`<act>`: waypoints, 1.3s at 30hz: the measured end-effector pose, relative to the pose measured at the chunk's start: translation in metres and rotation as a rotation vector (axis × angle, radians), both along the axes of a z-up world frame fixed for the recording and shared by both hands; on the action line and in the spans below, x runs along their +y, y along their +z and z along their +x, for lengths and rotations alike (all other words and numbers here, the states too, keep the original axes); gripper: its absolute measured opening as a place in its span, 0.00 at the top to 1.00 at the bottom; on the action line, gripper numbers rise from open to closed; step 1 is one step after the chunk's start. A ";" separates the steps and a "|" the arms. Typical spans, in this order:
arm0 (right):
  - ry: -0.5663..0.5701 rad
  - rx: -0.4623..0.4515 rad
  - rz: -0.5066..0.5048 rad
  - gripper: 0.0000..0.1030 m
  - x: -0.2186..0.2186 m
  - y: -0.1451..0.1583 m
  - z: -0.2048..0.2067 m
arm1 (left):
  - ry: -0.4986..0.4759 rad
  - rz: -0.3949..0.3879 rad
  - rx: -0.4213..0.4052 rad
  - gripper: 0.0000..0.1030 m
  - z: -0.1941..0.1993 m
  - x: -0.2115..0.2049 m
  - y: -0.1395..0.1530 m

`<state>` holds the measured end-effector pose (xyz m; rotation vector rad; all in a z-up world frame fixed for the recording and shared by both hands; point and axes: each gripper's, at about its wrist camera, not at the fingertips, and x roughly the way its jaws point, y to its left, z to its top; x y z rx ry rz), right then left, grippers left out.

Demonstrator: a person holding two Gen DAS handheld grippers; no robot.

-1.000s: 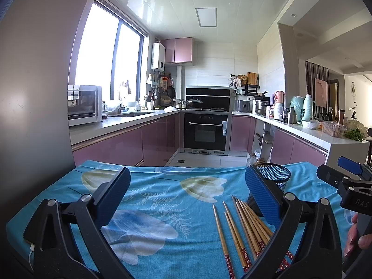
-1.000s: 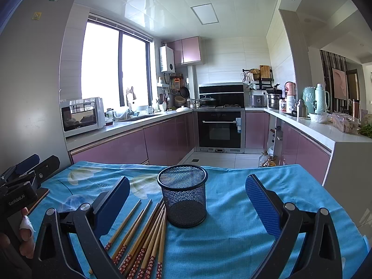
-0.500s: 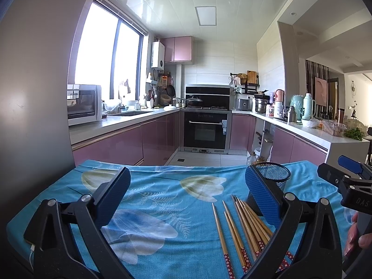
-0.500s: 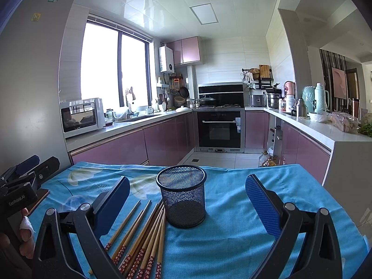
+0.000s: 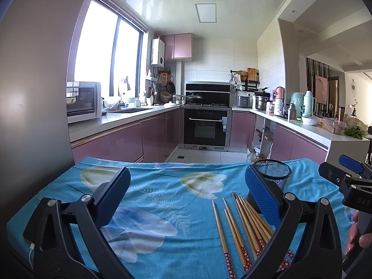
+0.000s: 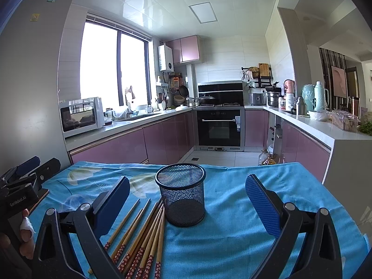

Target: Organize utensils

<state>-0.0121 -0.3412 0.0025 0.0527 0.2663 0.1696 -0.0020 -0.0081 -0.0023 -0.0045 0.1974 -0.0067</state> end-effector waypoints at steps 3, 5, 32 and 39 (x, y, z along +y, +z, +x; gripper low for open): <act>0.002 0.001 0.001 0.06 0.000 -0.001 0.000 | 0.001 0.001 0.005 0.06 -0.001 0.000 0.001; 0.003 0.004 0.002 0.06 0.000 -0.001 0.000 | 0.001 0.001 0.008 0.06 0.000 0.000 0.001; 0.107 0.277 -0.080 0.07 0.016 -0.037 0.038 | -0.058 0.038 0.259 0.06 0.046 -0.007 -0.029; 0.167 0.420 -0.138 0.23 0.032 -0.060 0.059 | -0.093 0.085 0.423 0.07 0.078 -0.017 -0.063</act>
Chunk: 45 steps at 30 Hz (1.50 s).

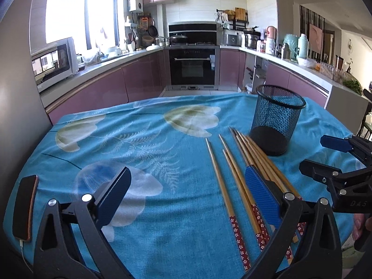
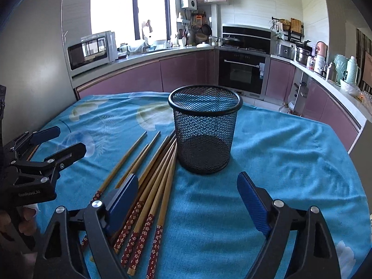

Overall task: Organize utensils
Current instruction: 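Lower the right tool onto a chopstick and close it while the left tool grasps another, then lift the held chopsticks upright and carry both tools over the mesh holder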

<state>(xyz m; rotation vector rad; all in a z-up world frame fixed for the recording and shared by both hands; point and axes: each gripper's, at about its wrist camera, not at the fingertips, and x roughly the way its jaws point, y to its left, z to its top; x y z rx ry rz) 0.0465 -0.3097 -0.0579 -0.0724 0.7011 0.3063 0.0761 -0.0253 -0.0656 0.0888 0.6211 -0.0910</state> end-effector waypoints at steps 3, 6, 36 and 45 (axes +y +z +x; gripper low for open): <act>0.009 0.052 0.000 0.35 0.002 -0.008 0.009 | -0.014 0.002 0.064 0.13 0.011 -0.002 -0.015; 0.020 0.089 -0.011 0.44 0.004 -0.013 0.015 | -0.031 0.006 0.123 0.21 0.021 -0.007 -0.027; 0.114 0.229 0.021 0.94 0.016 -0.027 0.044 | -0.149 -0.087 0.314 0.89 0.073 -0.028 -0.050; 0.169 0.140 0.102 0.94 0.008 0.009 0.026 | -0.171 -0.181 0.265 0.92 0.059 -0.015 -0.024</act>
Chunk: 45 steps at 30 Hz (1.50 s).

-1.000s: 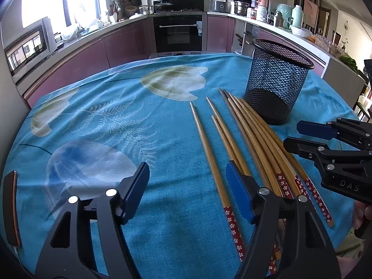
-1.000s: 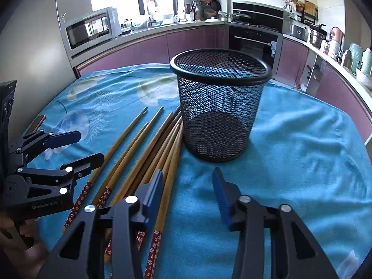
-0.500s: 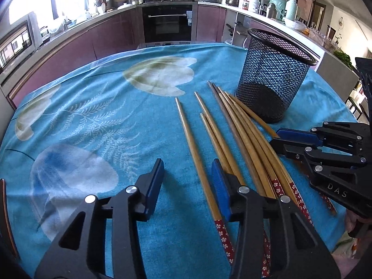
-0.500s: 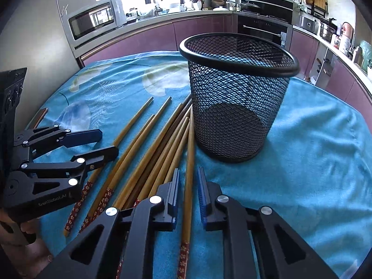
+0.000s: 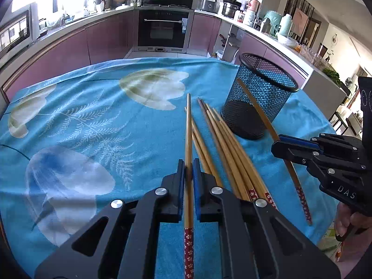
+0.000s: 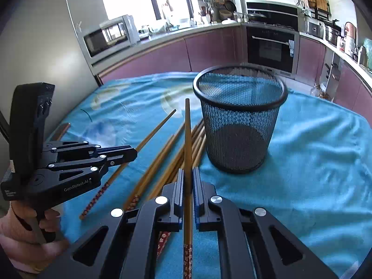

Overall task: Organize utensils
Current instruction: 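Lift the held chopsticks upright and carry both tools over the mesh holder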

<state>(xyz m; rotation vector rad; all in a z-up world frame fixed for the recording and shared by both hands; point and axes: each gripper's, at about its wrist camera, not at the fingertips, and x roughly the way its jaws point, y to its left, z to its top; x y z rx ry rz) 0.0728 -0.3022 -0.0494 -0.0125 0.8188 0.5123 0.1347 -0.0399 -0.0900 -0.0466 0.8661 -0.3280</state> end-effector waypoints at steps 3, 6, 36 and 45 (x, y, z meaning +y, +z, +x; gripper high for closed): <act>-0.003 -0.039 0.039 0.94 -0.006 0.017 -0.005 | -0.013 -0.044 -0.026 0.92 -0.005 0.006 0.018; -0.007 -0.081 0.078 0.94 -0.013 0.034 -0.008 | -0.032 -0.093 -0.060 0.93 -0.010 0.011 0.040; -0.088 -0.339 0.195 0.94 -0.064 0.139 0.048 | -0.149 -0.257 -0.322 0.93 0.018 -0.039 0.207; -0.052 -0.161 0.109 0.94 -0.049 0.087 0.074 | -0.173 -0.174 -0.188 0.93 0.048 -0.074 0.157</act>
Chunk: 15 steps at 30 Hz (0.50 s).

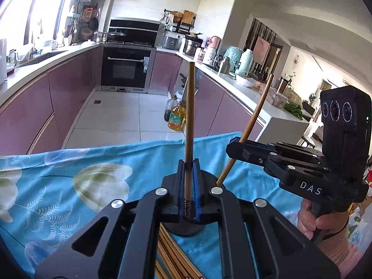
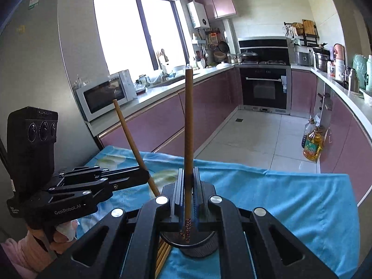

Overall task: Organize utensils
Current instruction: 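Lift the held chopsticks upright and carry both tools over the mesh holder, then lower the chopsticks into the holder and open both tools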

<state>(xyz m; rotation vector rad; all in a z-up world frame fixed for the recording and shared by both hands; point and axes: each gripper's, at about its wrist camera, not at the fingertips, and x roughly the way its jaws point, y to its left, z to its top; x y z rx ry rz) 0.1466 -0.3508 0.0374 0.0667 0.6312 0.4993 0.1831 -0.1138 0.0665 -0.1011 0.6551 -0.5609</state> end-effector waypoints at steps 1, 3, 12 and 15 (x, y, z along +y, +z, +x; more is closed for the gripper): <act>0.007 0.018 -0.013 0.94 0.001 -0.003 0.001 | -0.003 0.009 0.011 0.93 0.004 -0.003 -0.006; 0.011 0.051 -0.030 0.94 0.004 -0.009 0.006 | -0.006 0.023 0.027 0.93 0.009 -0.006 -0.017; -0.013 0.124 -0.036 0.93 0.008 -0.024 0.025 | 0.001 0.055 0.047 0.93 0.029 -0.007 -0.050; -0.025 0.129 -0.031 0.92 0.009 -0.024 0.029 | 0.004 0.058 0.053 0.92 0.033 -0.010 -0.051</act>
